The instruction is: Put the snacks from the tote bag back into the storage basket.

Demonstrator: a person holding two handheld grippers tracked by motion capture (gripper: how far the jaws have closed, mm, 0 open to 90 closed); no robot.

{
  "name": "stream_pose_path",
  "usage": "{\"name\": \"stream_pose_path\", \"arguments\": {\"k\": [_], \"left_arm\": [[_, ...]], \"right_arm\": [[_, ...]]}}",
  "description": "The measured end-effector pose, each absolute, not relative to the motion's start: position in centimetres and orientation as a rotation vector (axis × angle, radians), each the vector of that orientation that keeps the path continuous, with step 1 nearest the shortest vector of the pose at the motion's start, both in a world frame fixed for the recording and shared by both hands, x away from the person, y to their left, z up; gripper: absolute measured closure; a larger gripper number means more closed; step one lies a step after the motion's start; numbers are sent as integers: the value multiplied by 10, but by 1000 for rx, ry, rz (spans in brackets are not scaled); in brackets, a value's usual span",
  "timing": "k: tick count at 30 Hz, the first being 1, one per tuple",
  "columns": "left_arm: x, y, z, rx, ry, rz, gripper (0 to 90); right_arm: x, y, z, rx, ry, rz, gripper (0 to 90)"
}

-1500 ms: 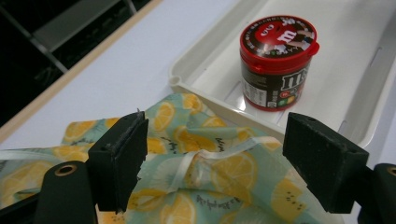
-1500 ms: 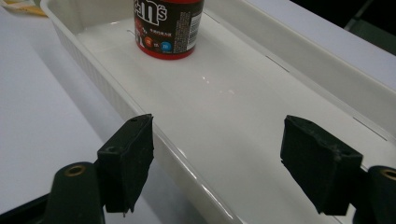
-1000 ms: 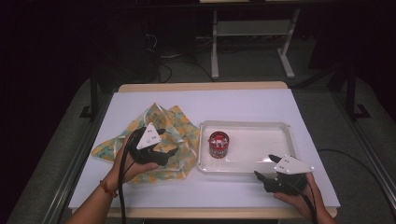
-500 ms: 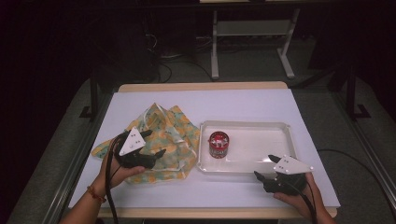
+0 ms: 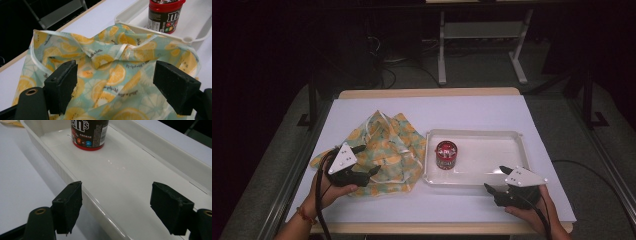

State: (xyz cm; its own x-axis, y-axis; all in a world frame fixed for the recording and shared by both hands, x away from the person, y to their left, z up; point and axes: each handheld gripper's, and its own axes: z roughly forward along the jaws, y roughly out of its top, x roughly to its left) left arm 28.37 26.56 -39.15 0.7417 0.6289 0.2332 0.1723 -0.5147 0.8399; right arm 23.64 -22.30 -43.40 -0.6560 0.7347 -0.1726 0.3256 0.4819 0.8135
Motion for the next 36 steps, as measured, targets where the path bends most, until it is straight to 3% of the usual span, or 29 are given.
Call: {"name": "stream_pose_path", "arguments": {"k": [36], "left_arm": [[267, 305, -424, 1990, 730, 663, 163]], "right_arm": [[236, -225, -433, 870, 2221, 1059, 250]]}}
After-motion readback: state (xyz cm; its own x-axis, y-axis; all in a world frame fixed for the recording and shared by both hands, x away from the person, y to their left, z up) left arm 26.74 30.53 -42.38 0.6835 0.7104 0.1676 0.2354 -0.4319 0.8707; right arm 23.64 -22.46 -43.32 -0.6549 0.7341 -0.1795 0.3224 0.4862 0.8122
